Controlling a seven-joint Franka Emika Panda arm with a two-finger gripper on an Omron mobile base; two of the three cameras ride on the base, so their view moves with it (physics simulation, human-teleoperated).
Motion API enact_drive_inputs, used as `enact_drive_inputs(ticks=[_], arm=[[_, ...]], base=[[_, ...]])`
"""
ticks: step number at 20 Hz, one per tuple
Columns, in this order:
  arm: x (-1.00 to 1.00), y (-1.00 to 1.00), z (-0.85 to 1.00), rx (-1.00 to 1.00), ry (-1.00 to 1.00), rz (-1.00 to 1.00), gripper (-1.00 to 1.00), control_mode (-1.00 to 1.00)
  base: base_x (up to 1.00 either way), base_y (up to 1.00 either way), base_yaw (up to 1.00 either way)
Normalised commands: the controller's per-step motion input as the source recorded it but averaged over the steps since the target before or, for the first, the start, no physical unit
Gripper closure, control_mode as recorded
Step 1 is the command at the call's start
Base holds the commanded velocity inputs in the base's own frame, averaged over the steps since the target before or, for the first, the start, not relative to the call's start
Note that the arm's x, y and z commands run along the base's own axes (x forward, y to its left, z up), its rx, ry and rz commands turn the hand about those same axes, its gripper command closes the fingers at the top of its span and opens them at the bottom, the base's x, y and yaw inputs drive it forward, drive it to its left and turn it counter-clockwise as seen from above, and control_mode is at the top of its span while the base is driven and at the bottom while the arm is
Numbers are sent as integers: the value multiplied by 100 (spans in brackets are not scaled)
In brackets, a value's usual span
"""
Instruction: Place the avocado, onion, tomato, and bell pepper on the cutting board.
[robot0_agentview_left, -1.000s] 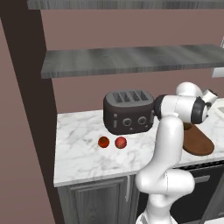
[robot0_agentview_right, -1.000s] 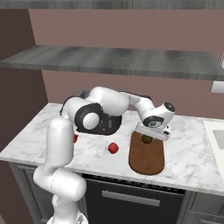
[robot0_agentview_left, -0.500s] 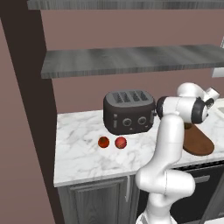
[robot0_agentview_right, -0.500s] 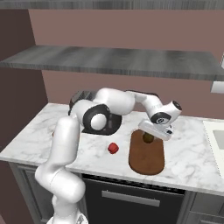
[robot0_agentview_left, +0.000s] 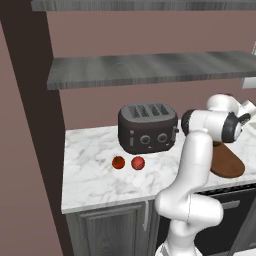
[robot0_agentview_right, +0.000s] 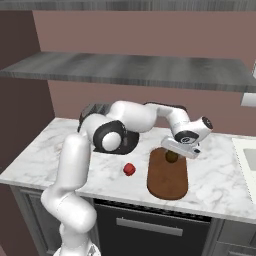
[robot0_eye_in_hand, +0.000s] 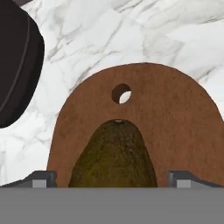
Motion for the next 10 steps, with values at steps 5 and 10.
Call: enact_drive_inputs(ticks=[5, 10], arm=[[-16, 20, 47, -10, -23, 0, -100, -100], [-31, 24, 67, -11, -20, 0, -100, -100]], base=[[0, 0, 0], [0, 0, 0]])
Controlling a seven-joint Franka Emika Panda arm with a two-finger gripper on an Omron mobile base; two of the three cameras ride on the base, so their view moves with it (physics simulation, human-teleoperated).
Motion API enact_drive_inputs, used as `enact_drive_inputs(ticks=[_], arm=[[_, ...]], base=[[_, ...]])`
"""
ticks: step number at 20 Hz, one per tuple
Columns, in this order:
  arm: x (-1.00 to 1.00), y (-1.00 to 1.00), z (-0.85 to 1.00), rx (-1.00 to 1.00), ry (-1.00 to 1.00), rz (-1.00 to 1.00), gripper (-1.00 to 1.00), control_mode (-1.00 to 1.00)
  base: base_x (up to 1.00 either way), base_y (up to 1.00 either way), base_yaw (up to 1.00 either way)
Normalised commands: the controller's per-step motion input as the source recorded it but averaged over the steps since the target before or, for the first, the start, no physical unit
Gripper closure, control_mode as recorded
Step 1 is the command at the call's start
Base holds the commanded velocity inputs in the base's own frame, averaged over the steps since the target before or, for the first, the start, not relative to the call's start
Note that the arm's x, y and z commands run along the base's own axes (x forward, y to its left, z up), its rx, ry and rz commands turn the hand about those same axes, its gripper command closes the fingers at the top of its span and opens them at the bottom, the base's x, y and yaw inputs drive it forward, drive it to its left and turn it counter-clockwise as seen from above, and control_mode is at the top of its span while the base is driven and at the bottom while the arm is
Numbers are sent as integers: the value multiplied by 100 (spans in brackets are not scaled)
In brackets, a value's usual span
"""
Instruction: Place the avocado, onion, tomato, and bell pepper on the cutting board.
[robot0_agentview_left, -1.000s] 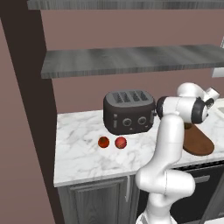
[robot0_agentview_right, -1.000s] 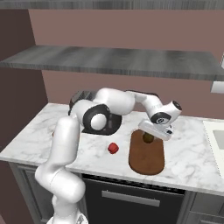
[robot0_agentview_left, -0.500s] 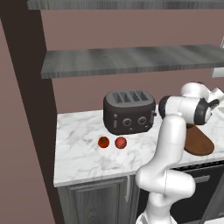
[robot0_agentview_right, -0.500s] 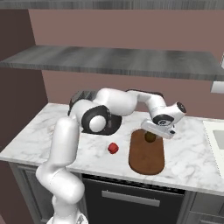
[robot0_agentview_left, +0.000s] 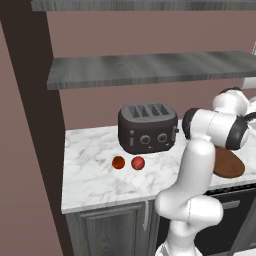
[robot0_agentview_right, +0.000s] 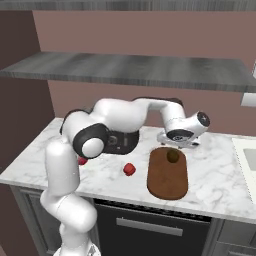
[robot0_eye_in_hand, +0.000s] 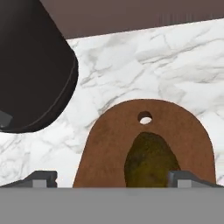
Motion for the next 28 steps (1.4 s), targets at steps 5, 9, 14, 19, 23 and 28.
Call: enact_drive_inputs(ticks=[5, 9, 14, 19, 23, 28], arm=[[-73, 42, 52, -10, -21, 0, -100, -100], [-84, 46, 50, -10, -20, 0, -100, -100], [-79, 49, 51, -10, -17, 0, -100, -100], [-53, 46, 57, -11, -8, 0, -100, -100], [-19, 26, 16, -6, 4, 0, -100, -100], [0, 0, 20, 0, 17, 0, -100, -100]], base=[[0, 0, 0], [0, 0, 0], [0, 0, 0], [0, 0, 0], [0, 0, 0], [0, 0, 0]])
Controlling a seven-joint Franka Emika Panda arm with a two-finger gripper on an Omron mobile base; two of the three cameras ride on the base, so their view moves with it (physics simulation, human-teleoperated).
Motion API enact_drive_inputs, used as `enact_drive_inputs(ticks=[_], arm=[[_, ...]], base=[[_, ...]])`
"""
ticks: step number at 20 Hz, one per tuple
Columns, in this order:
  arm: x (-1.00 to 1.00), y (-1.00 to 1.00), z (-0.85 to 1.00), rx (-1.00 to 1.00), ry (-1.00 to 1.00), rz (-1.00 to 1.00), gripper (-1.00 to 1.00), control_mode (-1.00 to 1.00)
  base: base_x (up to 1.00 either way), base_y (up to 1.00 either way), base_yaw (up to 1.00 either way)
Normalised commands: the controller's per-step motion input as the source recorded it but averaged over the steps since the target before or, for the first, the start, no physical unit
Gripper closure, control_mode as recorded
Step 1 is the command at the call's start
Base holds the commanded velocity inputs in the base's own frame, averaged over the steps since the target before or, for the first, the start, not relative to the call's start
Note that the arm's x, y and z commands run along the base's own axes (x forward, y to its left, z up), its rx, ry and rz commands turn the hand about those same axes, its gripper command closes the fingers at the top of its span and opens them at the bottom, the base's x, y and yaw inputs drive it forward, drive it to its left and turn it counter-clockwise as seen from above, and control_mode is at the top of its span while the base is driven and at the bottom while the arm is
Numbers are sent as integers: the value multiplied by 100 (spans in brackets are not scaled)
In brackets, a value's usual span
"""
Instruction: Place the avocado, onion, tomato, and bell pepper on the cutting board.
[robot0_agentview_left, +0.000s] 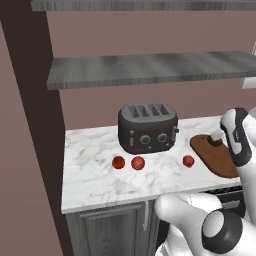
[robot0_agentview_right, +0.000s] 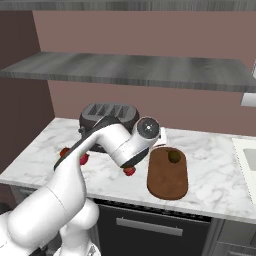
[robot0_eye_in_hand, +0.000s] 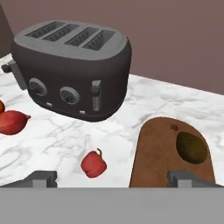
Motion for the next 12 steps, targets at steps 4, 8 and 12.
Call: enact_drive_inputs(ticks=[4, 8, 12], arm=[[0, 4, 45, -4, 27, -8, -100, -100], [0, 1, 73, -4, 30, -20, -100, -100], [-8, -2, 15, 0, 5, -17, -100, -100]], base=[[0, 0, 0], [0, 0, 0], [0, 0, 0]])
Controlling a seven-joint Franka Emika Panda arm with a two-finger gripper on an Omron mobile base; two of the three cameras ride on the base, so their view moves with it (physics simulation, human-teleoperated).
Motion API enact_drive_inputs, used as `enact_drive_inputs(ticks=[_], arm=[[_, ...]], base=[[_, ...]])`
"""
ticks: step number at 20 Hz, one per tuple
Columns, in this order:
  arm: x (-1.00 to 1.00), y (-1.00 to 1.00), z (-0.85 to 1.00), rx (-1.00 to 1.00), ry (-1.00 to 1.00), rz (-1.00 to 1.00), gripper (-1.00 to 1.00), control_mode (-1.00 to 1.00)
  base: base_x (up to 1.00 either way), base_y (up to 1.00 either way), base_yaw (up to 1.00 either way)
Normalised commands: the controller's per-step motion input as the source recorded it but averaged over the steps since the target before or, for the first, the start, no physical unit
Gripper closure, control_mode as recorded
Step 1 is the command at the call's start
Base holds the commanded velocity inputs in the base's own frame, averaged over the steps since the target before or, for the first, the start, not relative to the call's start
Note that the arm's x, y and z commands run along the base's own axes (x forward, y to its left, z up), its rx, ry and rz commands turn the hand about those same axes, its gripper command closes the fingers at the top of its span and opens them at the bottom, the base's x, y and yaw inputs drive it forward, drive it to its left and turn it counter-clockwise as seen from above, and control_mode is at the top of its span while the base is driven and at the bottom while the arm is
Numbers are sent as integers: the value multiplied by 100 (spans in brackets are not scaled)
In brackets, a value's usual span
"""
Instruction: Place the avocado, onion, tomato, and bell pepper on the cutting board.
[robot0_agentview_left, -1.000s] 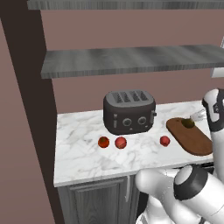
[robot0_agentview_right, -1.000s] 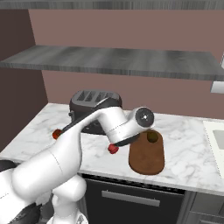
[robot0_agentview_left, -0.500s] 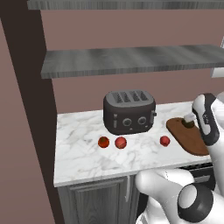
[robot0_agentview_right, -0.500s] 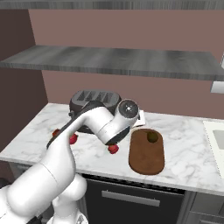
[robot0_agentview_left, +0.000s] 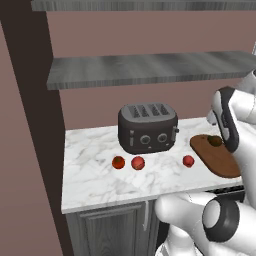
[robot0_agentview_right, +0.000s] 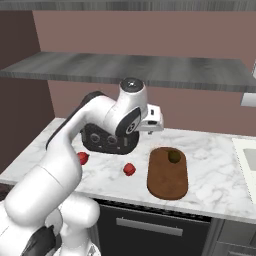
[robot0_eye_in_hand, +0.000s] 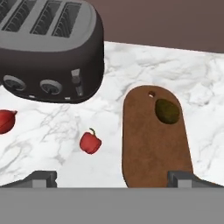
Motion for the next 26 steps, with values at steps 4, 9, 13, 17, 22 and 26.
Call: enact_drive_inputs(ticks=[4, 9, 13, 17, 22, 26], arm=[[-65, -2, -5, 6, -13, -12, -100, -100], [-72, 2, -33, 9, -10, -10, -100, -100], [-8, 42, -15, 0, -1, -10, -100, -100], [0, 47, 0, -3, 2, -10, -100, -100], [0, 44, 0, -3, 0, -12, -100, -100], [2, 15, -1, -3, 3, -10, -100, -100]], base=[[0, 0, 0], [0, 0, 0], [0, 0, 0], [0, 0, 0], [0, 0, 0], [0, 0, 0]])
